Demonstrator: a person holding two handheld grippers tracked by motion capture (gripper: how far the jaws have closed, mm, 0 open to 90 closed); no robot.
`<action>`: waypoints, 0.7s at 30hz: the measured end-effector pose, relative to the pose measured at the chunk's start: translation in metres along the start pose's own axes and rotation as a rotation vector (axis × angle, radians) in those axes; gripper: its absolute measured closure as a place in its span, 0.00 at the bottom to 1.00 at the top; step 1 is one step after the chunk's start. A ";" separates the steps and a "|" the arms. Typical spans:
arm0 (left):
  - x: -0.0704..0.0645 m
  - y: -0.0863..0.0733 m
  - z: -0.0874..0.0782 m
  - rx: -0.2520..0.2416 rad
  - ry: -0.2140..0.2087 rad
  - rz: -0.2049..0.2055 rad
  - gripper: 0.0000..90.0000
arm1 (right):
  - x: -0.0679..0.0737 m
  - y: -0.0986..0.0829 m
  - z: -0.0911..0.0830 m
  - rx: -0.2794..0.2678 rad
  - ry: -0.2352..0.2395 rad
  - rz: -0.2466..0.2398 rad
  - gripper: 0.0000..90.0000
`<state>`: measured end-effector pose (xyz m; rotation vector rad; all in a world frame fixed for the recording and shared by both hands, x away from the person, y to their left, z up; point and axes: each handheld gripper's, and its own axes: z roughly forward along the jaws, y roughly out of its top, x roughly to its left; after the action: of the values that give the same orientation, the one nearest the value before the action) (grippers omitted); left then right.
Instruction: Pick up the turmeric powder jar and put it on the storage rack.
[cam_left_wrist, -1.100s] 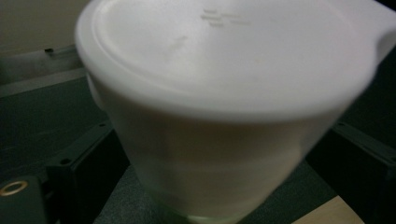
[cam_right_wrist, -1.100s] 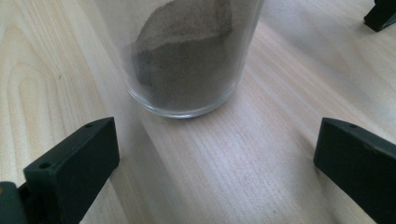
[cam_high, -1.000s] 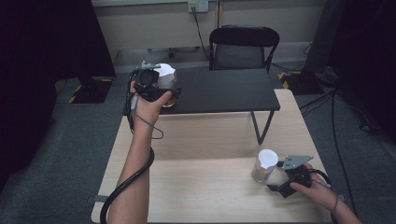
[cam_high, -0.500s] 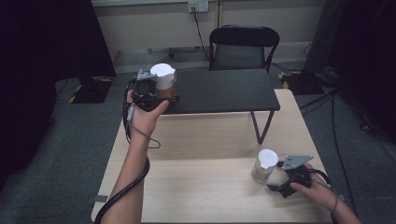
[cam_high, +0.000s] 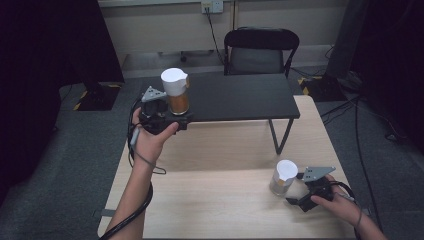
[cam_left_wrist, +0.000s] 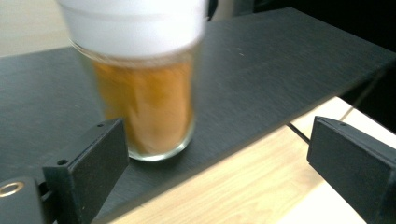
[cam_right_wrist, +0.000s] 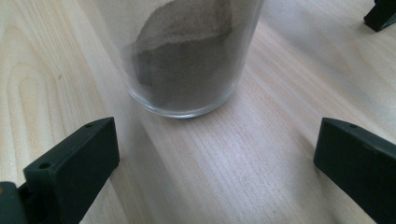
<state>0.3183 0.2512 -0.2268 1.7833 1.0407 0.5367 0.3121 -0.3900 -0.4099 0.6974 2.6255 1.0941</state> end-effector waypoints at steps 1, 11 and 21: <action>0.000 0.000 0.000 0.000 0.000 0.000 0.05 | 0.000 0.000 0.000 0.000 0.000 0.000 0.00; 0.003 -0.026 0.001 -0.025 -0.059 -0.008 0.05 | 0.000 0.000 0.000 0.000 0.000 0.000 0.00; 0.001 -0.055 0.013 -0.014 -0.128 -0.004 0.05 | 0.000 0.000 0.000 0.000 0.000 0.000 0.00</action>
<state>0.3056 0.2549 -0.2817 1.7786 0.9496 0.4210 0.3121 -0.3900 -0.4099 0.6971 2.6253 1.0940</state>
